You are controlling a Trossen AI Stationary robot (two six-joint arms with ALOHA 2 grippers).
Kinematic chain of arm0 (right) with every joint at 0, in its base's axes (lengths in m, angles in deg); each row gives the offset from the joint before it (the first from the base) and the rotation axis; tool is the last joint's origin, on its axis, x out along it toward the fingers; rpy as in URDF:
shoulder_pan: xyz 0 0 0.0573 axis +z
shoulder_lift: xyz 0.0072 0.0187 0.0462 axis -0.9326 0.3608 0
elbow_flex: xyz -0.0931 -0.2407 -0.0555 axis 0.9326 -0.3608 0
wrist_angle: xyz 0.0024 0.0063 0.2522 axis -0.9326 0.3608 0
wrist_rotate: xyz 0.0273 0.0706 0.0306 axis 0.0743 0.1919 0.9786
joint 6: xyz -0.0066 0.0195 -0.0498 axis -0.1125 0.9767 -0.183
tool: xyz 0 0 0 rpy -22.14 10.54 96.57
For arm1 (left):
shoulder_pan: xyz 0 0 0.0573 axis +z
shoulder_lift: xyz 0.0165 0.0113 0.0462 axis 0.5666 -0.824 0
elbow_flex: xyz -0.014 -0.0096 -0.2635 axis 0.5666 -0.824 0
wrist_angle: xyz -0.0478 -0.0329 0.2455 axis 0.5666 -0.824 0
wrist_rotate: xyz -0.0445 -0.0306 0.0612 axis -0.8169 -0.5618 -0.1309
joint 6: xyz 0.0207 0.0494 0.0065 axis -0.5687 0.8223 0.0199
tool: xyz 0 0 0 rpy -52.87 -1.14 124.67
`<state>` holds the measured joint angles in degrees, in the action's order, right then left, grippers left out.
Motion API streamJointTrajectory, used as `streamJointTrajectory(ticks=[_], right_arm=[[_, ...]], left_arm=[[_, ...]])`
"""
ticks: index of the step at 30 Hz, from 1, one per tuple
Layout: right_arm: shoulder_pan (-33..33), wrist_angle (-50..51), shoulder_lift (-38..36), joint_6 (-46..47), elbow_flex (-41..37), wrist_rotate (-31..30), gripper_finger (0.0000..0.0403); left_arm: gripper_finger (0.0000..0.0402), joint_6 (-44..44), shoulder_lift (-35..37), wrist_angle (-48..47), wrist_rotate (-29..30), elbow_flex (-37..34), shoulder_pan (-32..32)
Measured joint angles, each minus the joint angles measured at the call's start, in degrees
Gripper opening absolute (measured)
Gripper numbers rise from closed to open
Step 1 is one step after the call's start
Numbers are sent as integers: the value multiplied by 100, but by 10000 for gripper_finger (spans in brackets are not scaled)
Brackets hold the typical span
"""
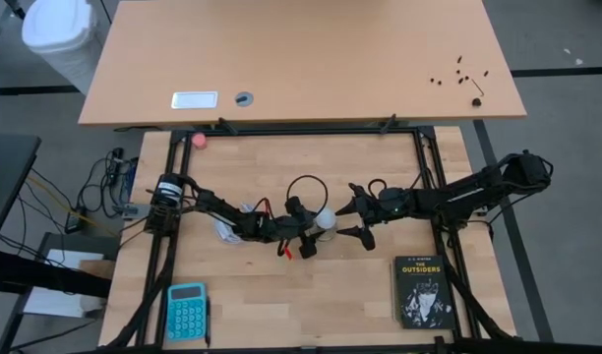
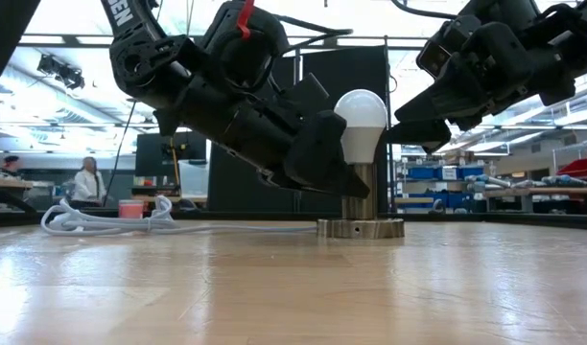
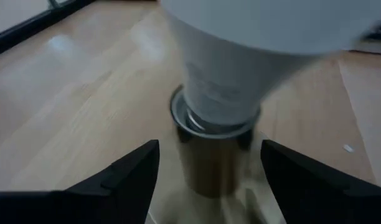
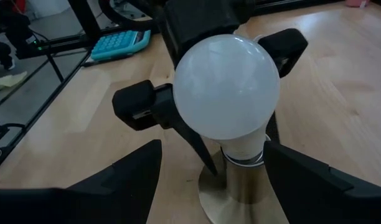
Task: Screw lightbulb
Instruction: Insert the white lightbulb into the silver lamp
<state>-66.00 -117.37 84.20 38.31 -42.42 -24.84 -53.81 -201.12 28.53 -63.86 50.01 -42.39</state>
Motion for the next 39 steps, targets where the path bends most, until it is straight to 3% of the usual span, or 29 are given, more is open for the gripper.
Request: streamJointTrajectory(ticks=[21,34,39], right_arm=[[-4,-2,0,-16,0,-87,291],[-37,0,0,-15,0,-121,291],[-36,-83,0,-25,-2,-122,291]], left_arm=[[279,167,2,193,-243,0,350],[180,405,5,448,-284,0,349],[172,403,7,446,-282,0,349]])
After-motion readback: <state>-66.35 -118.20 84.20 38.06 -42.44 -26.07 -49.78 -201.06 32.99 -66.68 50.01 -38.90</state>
